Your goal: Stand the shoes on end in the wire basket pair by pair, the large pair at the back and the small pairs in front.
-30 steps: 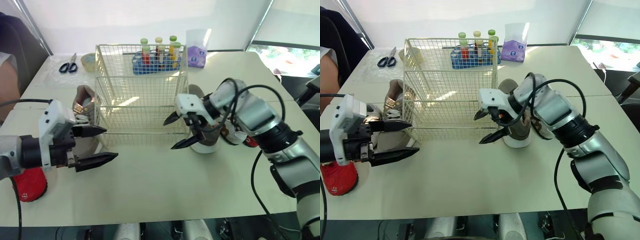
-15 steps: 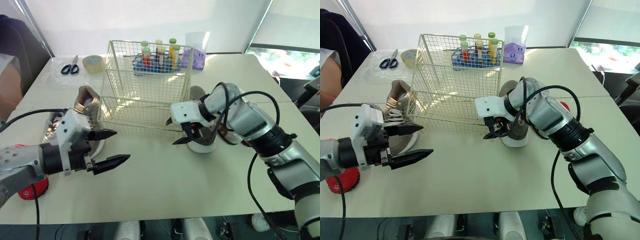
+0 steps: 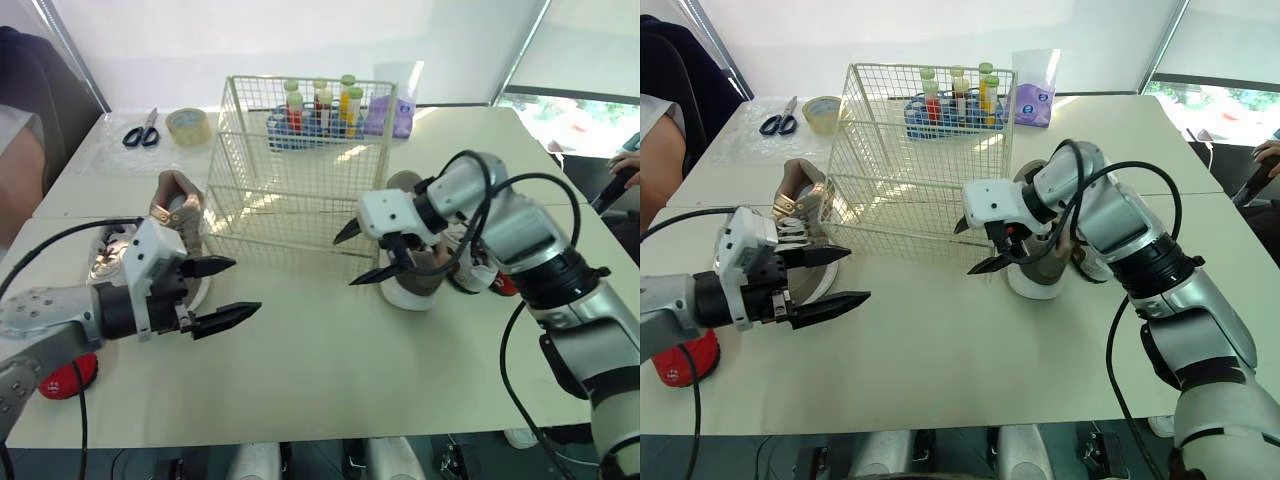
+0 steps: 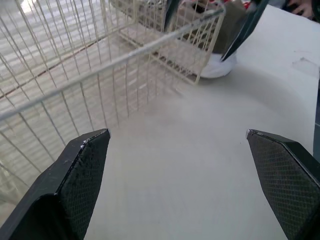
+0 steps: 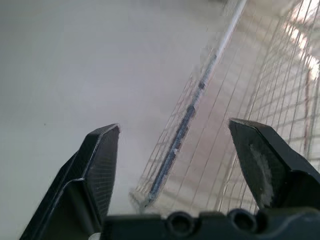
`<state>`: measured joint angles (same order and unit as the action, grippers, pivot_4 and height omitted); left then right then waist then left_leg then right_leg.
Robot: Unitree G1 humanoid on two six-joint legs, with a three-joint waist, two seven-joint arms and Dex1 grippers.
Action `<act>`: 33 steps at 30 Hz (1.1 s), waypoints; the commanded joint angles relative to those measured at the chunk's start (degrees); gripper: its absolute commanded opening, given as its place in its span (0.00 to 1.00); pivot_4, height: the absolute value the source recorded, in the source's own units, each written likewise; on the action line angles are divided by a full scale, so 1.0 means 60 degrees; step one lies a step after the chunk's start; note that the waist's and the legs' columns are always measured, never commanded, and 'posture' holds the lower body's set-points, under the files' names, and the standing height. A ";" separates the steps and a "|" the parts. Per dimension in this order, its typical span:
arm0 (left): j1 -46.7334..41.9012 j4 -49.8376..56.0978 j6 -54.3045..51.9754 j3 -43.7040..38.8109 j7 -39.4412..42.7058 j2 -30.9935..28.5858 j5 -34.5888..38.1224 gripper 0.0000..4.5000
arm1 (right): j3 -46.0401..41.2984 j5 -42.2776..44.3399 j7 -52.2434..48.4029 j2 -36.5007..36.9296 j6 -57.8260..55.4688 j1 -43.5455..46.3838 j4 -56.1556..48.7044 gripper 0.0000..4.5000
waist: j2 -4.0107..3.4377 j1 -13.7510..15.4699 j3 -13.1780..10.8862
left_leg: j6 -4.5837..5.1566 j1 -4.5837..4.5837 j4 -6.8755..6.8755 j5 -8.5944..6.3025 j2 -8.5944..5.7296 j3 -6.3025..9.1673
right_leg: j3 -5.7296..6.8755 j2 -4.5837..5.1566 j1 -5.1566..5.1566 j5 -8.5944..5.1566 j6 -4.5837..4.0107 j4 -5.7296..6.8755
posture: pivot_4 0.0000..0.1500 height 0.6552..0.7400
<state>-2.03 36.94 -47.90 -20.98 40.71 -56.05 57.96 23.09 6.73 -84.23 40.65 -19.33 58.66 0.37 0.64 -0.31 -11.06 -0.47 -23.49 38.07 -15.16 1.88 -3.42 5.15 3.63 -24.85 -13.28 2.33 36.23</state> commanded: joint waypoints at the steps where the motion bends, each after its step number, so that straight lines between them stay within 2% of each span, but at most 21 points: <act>1: -0.0168 0.0035 0.0199 0.0056 0.0103 0.0025 -0.0161 1.00 | -0.0679 0.0451 -0.0093 0.0042 0.0241 0.0160 -0.0302 1.00 | 0.0003 -0.0022 0.0002 | 0.0000 0.0001 0.0000 0.0000 0.0000 0.0000 | 0.0000 0.0000 0.0001 0.0000 0.0000 0.0000 | 1.00 1.00; 8: -0.0144 0.0013 0.0132 0.0013 0.0170 0.0055 -0.0268 1.00 | -0.0829 0.0662 0.0159 -0.0263 0.0042 -0.0310 -0.0257 1.00 | 0.0003 -0.0052 0.0002 | -0.0001 0.0014 0.0000 0.0001 0.0004 -0.0001 | -0.0002 -0.0001 0.0005 0.0000 -0.0001 0.0014 | 1.00 1.00; 12: -0.0017 0.0031 0.0051 -0.0087 0.0184 -0.0024 -0.0289 1.00 | -0.0496 0.0314 0.0112 0.0040 -0.1017 0.0184 -0.0954 1.00 | 0.0001 -0.0052 0.0001 | -0.0001 0.0014 0.0002 0.0001 0.0003 -0.0003 | -0.0003 0.0001 0.0004 0.0000 -0.0001 0.0015 | 1.00 1.00; 15: -0.0213 -0.0002 0.0072 0.0159 0.0085 0.0009 -0.0409 1.00 | 0.0429 -0.0782 0.0159 0.0229 -0.1558 0.0733 -0.1425 1.00 | 0.0002 -0.0062 0.0002 | -0.0001 0.0014 0.0002 0.0001 0.0004 -0.0002 | -0.0004 0.0001 -0.0003 0.0000 -0.0002 0.0021 | 1.00 1.00; 20: -0.0616 -0.0073 0.0171 0.0665 -0.0063 0.0349 -0.0618 1.00 | 0.1392 -0.1448 0.0583 -0.0450 -0.2839 0.1148 -0.1771 1.00 | 0.0004 -0.0061 0.0005 | -0.0001 0.0016 0.0002 0.0001 0.0005 -0.0001 | -0.0004 -0.0001 -0.0003 -0.0001 -0.0003 0.0027 | 1.00 1.00; 23: -0.0550 -0.0082 0.0292 0.0914 -0.0094 0.0583 -0.0897 1.00 | 0.2080 -0.2113 0.0763 -0.0424 -0.3191 0.0956 -0.2073 0.82 | 0.0004 -0.0047 0.0005 | -0.0001 0.0013 0.0002 0.0001 0.0003 -0.0002 | -0.0006 0.0002 -0.0004 0.0000 -0.0002 0.0030 | 1.00 1.00; 27: -0.0550 -0.0135 0.0365 0.1028 -0.0045 0.0729 -0.1135 1.00 | 0.2297 -0.2429 0.0745 -0.0195 -0.3314 0.0839 -0.2197 0.35 | 0.0005 -0.0029 0.0005 | -0.0001 0.0010 0.0010 0.0001 -0.0004 -0.0002 | -0.0005 0.0008 -0.0002 0.0000 -0.0002 0.0030 | 1.00 1.00; 30: -0.0607 -0.0185 0.0387 0.1066 0.0006 0.0771 -0.1254 1.00 | 0.2370 -0.2675 0.0867 -0.0156 -0.3283 0.0835 -0.2111 0.04 | 0.0005 -0.0054 0.0005 | -0.0001 0.0013 0.0013 0.0001 -0.0004 -0.0003 | -0.0005 0.0006 0.0001 0.0000 -0.0002 0.0030 | 1.00 1.00; 33: -0.0672 -0.0206 0.0372 0.1067 0.0061 0.0783 -0.1307 1.00 | 0.2293 -0.2852 0.1065 -0.0200 -0.2961 0.0798 -0.1905 0.01 | 0.0005 -0.0104 0.0005 | -0.0001 0.0015 0.0005 0.0001 0.0001 -0.0012 | -0.0013 -0.0001 -0.0008 0.0000 -0.0002 0.0032 | 1.00 1.00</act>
<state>-5.23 35.56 -46.78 -13.69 41.10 -51.26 50.58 37.11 -10.31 -77.89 40.16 -39.61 63.10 -9.67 0.67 -0.93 -11.03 -0.47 -23.38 38.10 -15.15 1.91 -3.48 5.07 3.58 -24.90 -13.29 2.32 36.45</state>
